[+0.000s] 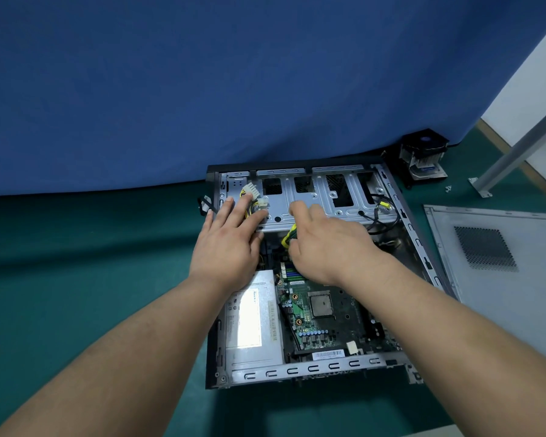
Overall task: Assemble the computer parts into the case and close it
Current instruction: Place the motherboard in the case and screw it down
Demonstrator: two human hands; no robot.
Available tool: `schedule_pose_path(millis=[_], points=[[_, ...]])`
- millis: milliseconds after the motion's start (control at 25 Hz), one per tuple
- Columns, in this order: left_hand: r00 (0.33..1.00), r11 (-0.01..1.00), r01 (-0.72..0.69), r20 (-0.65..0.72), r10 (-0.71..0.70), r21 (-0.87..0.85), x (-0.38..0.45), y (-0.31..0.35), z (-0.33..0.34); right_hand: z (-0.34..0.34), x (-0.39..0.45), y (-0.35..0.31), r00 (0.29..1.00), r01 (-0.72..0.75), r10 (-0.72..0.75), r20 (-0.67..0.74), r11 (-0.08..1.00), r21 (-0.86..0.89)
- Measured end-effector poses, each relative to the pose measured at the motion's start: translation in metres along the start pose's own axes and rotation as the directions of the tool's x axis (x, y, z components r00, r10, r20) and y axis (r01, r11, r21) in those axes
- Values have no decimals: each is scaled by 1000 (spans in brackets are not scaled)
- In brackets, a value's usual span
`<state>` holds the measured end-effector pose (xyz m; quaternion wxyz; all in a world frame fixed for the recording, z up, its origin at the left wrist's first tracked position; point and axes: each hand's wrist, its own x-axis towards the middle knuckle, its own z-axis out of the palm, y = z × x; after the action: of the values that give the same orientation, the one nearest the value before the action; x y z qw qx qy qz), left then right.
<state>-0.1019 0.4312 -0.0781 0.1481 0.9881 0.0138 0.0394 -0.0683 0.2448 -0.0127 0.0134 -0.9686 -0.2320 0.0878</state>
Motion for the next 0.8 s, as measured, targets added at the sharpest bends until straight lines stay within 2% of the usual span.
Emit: schedule_pose_path(millis=[40,120,240,320,440,520,640,720,800], points=[[1000,1000,-1,-3,1,1,0,0,0,-1,-1,2,999,31,-31,23,999,25],[1000,1000,-1,-6,1,2,0,0,1,0,-3,0,998,40,-40,-40,999,-7],[1000,1000,0,-4,0,4,0,0,1,6,-5,-8,984,-65,45,-171,992,-111],[1000,1000,4,-3,-4,5,0,0,0,3,-5,-5,991,-90,80,-104,991,-98],[1000,1000,5,6,-5,8,-1,0,0,-3,-8,4,997,-8,7,76,1000,12],[1000,1000,6,4,-6,7,0,0,0,-1,-7,5,999,29,-29,28,1000,5],[1000,1000,7,8,-7,2,-1,0,0,6,-7,2,987,-69,57,-152,995,-71],[1000,1000,7,10,-7,0,0,0,-1,8,-8,7,983,-115,102,-151,990,-80],[1000,1000,3,11,-3,-1,0,0,-1,9,-9,15,992,-111,109,-67,993,-26]])
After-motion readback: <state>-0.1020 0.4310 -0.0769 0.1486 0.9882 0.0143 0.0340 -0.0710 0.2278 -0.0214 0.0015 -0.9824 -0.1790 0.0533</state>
